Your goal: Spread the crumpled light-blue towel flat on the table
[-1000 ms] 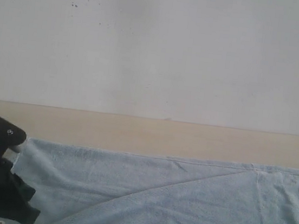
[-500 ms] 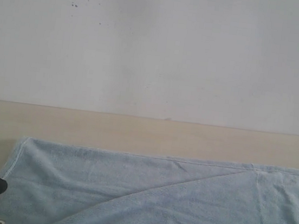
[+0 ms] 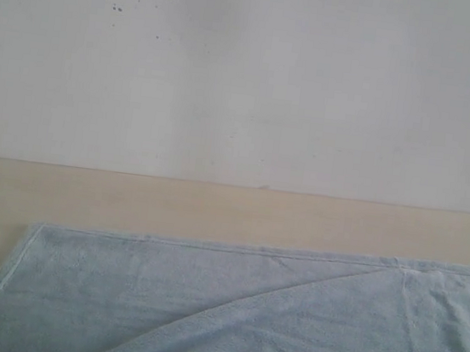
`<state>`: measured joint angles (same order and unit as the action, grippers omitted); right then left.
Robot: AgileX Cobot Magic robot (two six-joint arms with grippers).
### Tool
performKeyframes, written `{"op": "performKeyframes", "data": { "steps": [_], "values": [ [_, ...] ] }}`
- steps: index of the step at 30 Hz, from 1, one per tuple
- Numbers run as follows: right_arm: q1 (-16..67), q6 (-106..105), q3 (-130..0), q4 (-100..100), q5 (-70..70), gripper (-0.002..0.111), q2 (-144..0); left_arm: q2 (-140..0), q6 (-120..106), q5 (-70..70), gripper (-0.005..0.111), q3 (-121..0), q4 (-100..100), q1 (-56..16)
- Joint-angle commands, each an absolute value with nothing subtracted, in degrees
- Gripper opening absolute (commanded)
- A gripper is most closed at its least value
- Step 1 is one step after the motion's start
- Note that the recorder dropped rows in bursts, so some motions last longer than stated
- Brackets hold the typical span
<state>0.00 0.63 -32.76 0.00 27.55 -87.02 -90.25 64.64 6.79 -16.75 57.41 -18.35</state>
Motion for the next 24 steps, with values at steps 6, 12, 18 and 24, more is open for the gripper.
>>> {"op": "performKeyframes", "data": {
  "steps": [6, 12, 18, 24],
  "values": [
    [0.0, 1.3, -33.9, 1.4, 25.1, 0.0, -81.4, -88.8, 67.3, 3.5, 0.004, -11.7, 58.3, -18.6],
    [-0.1, 0.6, -33.8, 1.4, 28.1, 0.0, -80.4, -86.9, 66.3, 4.7, 0.004, -13.4, 58.3, -18.6],
    [-0.1, 2.4, -33.8, -6.6, 32.2, 0.0, -80.7, -82.2, 66.4, 4.9, 0.004, -19.2, 58.2, -18.6],
    [-0.1, 3.1, -33.8, -12.3, 31.0, 0.0, -80.7, -76.7, 66.4, 4.7, 0.004, -23.1, 58.2, -18.6]
  ]
}}
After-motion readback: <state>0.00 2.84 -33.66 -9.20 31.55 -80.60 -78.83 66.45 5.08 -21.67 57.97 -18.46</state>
